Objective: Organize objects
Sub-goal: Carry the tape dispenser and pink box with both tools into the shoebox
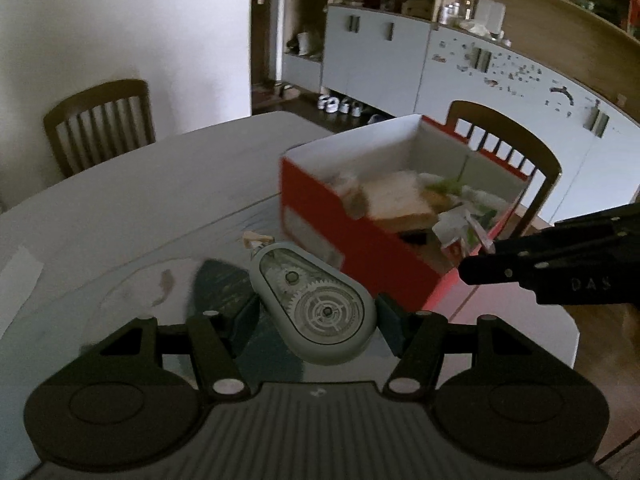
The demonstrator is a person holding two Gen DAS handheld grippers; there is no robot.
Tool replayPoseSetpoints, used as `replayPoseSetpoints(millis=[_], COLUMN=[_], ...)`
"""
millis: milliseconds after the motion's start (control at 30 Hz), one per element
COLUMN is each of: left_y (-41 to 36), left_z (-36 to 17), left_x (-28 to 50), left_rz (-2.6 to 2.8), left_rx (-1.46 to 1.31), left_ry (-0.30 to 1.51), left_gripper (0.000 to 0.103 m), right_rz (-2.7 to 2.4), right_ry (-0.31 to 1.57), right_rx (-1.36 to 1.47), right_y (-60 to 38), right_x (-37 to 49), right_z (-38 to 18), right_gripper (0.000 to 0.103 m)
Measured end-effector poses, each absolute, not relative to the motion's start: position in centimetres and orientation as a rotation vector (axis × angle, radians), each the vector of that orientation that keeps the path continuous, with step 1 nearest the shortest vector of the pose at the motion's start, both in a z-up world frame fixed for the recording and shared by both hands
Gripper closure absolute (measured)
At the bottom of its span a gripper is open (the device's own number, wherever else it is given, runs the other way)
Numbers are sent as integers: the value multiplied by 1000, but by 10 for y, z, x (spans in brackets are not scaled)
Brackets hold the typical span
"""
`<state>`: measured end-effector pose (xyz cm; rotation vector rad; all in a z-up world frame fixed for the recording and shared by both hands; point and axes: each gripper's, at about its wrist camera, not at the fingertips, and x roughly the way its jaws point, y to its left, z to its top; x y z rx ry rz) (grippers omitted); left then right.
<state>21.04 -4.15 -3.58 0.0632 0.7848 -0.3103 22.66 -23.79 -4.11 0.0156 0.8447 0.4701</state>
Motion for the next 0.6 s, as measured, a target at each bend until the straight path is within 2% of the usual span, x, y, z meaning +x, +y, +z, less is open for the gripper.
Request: replayPoseSetpoints(millis=[600], left_y=[-143], left_z=[-34], left_x=[255], left_rz=[-366], left_rx=[120], left_ry=[771], left_gripper=[40], right_rz=[386], right_ry=[805], right_rx=[55], right_y=[-327], right_x=[279], right_z=[-38], right_gripper=[75])
